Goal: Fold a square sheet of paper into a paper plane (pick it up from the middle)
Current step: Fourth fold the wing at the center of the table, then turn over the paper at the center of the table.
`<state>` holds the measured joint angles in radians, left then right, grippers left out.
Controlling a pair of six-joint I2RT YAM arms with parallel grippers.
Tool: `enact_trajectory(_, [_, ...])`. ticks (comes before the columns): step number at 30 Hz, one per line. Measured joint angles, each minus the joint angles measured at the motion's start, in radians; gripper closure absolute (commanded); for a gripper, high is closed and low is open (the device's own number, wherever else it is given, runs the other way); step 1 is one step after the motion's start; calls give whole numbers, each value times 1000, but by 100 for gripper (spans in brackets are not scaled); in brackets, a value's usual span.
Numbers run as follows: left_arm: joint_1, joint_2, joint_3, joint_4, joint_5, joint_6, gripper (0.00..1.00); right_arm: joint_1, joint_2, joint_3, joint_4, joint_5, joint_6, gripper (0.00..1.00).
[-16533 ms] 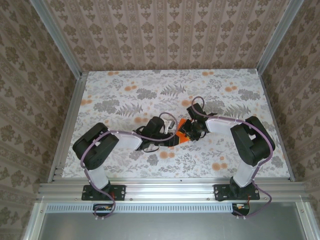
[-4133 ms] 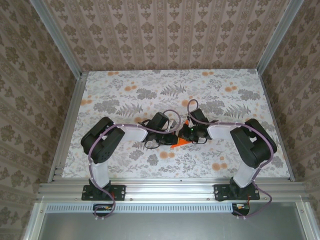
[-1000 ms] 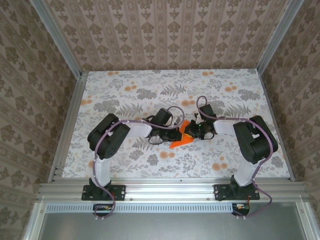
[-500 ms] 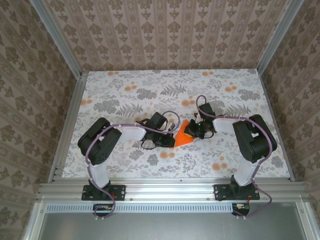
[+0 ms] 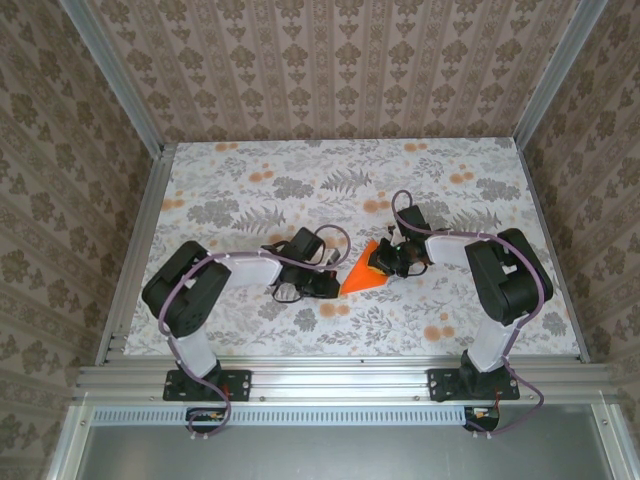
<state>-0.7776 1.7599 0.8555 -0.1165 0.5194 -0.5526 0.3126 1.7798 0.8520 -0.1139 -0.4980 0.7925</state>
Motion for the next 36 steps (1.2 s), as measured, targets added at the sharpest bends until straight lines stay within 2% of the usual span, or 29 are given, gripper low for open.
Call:
enact_trajectory(3, [5, -17, -6, -24, -11, 1, 98, 0, 0, 0, 0, 0, 0, 88])
enact_trajectory(5, [14, -37, -12, -55, -19, 0, 94, 0, 0, 0, 1, -1, -2, 85])
enact_trajectory(11, [46, -122, -8, -79, -22, -15, 78, 0, -38, 0, 2, -3, -19, 67])
enact_trajectory(17, [47, -142, 35, -43, -52, -33, 65, -1, -216, 16, -36, 23, -40, 50])
enact_trajectory(21, [46, -140, 40, -25, -91, -42, 56, -5, -348, 13, -69, 112, -31, 42])
enact_trajectory(27, [44, -128, 64, -10, -147, -53, 44, -25, -371, -48, -78, 202, 21, 40])
enact_trajectory(31, [44, -125, 70, -9, -197, -58, 31, -24, -301, -61, -52, 203, 65, 43])
enact_trajectory(36, [44, -125, 70, -11, -259, -60, 24, -15, -191, -61, -1, 184, 103, 47])
